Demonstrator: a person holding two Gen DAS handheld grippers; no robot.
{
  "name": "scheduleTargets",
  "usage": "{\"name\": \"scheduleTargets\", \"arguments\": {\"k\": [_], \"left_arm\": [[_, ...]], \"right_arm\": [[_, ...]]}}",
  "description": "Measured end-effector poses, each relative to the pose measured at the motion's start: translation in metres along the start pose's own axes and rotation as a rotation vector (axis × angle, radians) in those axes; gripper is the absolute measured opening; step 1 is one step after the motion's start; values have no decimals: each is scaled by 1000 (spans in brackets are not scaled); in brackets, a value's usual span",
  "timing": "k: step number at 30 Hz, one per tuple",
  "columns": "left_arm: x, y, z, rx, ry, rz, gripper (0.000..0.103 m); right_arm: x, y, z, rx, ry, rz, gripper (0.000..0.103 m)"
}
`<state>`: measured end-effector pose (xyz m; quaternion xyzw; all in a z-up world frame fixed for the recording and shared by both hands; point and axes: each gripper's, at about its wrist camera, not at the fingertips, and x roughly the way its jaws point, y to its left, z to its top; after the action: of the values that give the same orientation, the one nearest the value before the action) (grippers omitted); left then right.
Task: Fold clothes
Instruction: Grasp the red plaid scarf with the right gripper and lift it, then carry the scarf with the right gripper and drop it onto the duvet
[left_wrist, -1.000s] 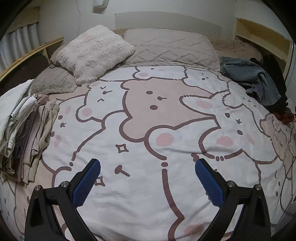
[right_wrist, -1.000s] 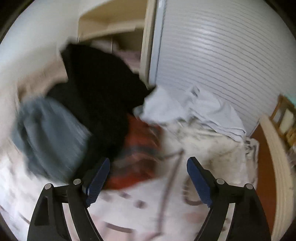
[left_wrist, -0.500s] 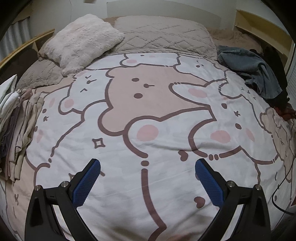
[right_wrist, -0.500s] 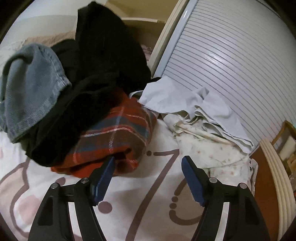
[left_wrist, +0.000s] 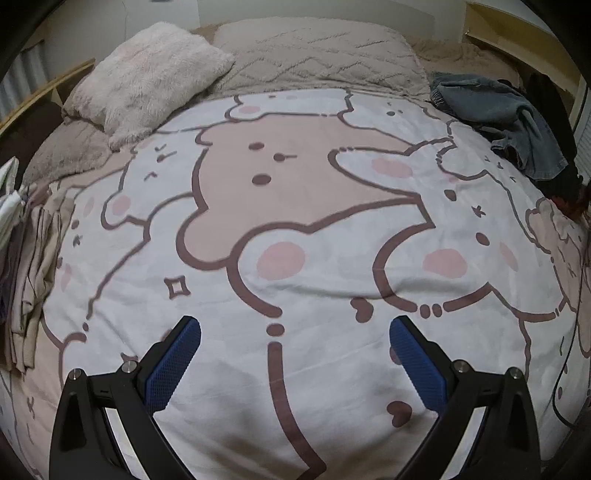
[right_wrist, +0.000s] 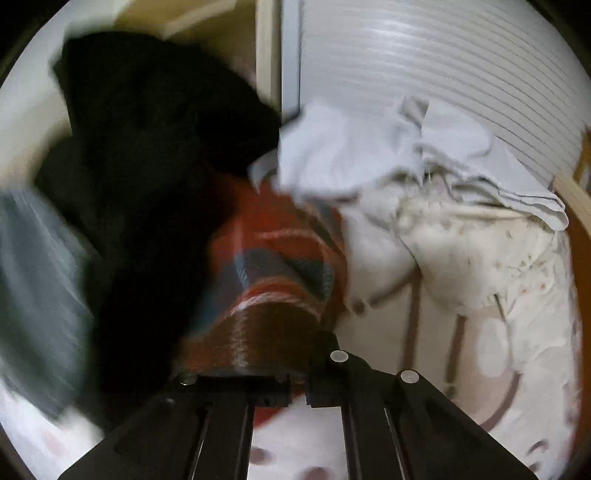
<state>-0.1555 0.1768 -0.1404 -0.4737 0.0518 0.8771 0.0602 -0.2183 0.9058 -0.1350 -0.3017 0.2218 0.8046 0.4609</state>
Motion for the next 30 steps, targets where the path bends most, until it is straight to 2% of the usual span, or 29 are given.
{"name": "scheduleTargets", "arguments": {"k": [2,4,7,9,12,16,19,22,24,28,30], "left_arm": [[-7,3,4,2,-22,-1,102],[-13,7,8,-10,-34,-18,101],[-29,13,12,-31,-66,-46,101],[-44,19,13,-42,-99,-61,101],[-73,36,8,-69,-165,-56,101],[-110,67,-7,-108,-224,-50,101],[-138,90,-19,-131,-270,-37,101],[-163,111,-31,-147,-317,-34,101],[-178,124,-39,-164,-342,-48,101],[-201,141,-54,-192,-372,-89,101],[-217,150,-63,-189,-395,-106,102]], "right_arm": [[-28,2,19,132,-43,145,4],[-63,11,38,184,-84,272,4],[-121,37,61,158,-135,422,4],[-165,57,70,102,-175,481,4],[-233,78,76,57,-241,542,4],[-319,96,81,8,-351,563,4],[-384,101,87,-19,-443,613,4],[-475,99,94,-70,-596,670,4],[-546,107,99,-143,-657,689,4],[-678,135,82,-317,-731,728,4],[-726,154,60,-394,-724,765,4]]}}
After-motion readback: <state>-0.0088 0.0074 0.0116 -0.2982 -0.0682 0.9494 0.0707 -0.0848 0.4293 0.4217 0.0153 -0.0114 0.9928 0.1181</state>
